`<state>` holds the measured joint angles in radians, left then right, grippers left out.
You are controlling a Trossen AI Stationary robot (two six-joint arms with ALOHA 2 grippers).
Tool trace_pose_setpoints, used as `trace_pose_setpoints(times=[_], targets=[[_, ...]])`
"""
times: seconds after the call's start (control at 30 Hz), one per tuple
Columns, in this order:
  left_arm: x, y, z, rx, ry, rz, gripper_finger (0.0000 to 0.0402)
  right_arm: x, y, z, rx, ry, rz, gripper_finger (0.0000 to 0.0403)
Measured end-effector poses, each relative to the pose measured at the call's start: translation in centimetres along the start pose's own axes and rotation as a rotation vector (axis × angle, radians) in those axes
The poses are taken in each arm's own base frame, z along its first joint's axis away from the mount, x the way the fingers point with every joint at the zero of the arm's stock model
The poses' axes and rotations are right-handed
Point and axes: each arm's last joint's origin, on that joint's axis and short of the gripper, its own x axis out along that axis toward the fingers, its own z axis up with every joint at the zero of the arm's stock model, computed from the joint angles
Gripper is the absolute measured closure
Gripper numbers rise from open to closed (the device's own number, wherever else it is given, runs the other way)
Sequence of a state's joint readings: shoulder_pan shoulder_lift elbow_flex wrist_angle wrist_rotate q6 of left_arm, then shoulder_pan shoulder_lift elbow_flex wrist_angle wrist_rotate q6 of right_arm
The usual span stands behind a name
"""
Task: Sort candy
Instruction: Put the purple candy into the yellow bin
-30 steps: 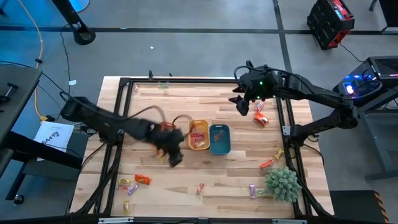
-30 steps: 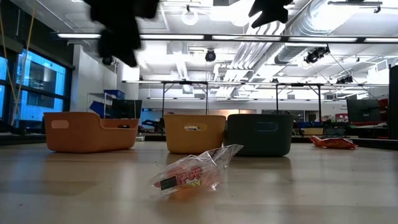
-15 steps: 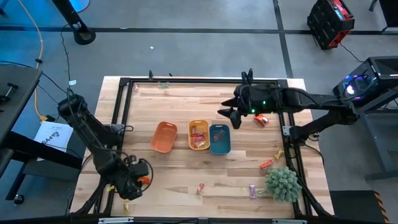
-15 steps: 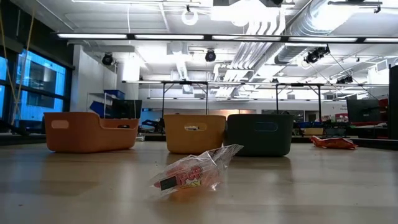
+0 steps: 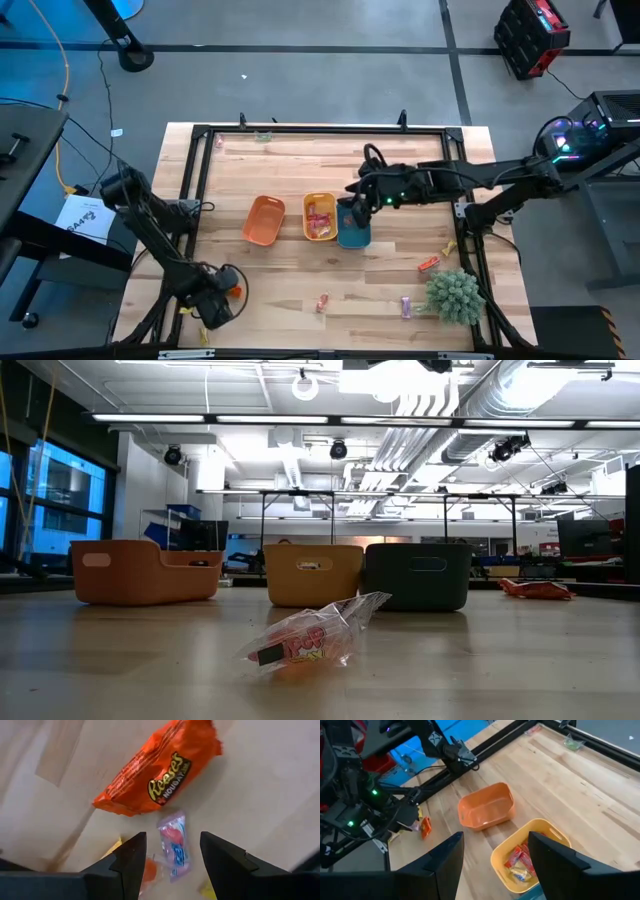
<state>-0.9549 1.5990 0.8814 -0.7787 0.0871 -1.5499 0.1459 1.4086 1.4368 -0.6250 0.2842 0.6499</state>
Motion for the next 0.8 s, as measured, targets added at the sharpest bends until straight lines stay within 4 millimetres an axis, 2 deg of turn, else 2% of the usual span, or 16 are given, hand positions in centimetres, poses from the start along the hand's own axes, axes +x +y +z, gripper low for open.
trace_pose_setpoints(times=[0.13, 0.27, 0.33, 0.43, 0.47, 0.53, 0.7, 0.8], targets=[[1.7, -0.6, 0.4, -0.071, 0.045, 0.030, 0.0222, 0.0, 0.0, 0.0, -0.039, 0.002, 0.000, 0.0187], [2.6, -0.9, 0.6, -0.095, 0.067, 0.045, 0.0228, -0.1, -0.1, -0.1, -0.079, 0.012, -0.002, 0.0187], [2.6, -1.0, 0.6, -0.095, 0.067, 0.040, 0.0251, -0.1, -0.2, -0.2, -0.098, 0.025, -0.009, 0.0187], [1.6, -0.8, 0.7, -0.098, 0.054, 0.007, 0.0330, -0.1, -0.3, -0.3, -0.122, 0.044, -0.019, 0.0187], [1.1, -0.5, 0.7, -0.098, 0.045, 0.001, 0.0359, -0.1, -0.4, -0.4, -0.128, 0.048, -0.020, 0.0187], [-0.5, -0.3, 0.7, -0.090, 0.039, -0.066, 0.0383, -0.3, -0.5, -0.5, -0.147, 0.067, -0.019, 0.0187], [-5.5, 1.0, 0.3, -0.079, 0.002, -0.269, 0.0385, -0.7, -0.6, -0.5, -0.175, 0.081, -0.014, 0.0187], [-9.0, 2.2, 0.8, -0.088, -0.161, -0.420, 0.0397, -1.4, -0.7, -0.3, -0.179, 0.067, -0.003, 0.0187]])
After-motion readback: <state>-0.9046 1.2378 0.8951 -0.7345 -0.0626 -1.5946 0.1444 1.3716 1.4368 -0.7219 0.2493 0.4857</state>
